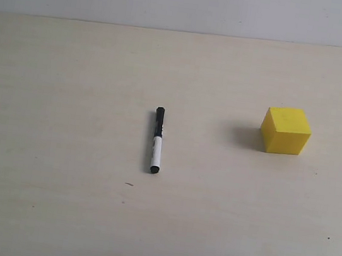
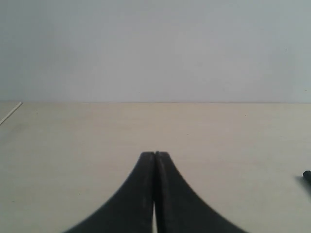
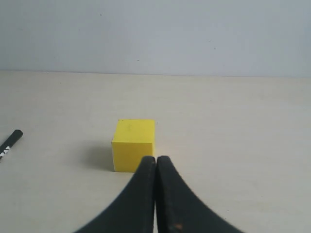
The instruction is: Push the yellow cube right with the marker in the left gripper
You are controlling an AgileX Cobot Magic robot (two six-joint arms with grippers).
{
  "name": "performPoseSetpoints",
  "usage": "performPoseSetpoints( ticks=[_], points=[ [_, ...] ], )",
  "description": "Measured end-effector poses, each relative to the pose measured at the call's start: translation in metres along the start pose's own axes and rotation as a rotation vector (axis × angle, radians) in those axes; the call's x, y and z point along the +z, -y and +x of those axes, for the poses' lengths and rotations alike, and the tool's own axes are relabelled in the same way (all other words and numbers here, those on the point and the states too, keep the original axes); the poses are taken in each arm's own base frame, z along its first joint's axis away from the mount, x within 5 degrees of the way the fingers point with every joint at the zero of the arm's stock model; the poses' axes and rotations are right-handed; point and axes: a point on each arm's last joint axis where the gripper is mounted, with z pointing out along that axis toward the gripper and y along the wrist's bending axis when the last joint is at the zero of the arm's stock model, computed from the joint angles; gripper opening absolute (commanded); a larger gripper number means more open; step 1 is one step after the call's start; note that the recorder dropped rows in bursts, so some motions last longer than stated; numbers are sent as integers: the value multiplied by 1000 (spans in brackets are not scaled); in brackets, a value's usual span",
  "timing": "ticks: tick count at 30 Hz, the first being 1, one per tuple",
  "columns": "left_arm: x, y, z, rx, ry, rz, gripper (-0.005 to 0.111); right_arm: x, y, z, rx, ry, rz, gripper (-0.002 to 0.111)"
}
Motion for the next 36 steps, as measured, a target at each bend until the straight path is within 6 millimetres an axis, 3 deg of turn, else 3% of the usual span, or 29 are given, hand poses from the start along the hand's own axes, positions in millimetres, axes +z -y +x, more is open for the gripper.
performPoseSetpoints(
  ticks=[8,22,36],
  points=[
    [2,3,7,3,-24,28,0,0,0,0,0,0,0,0],
    [15,15,52,29,-134,149,0,0,0,0,0,0,0,0],
    [15,15,50,48,-106,149,0,0,0,0,0,0,0,0]
  ],
)
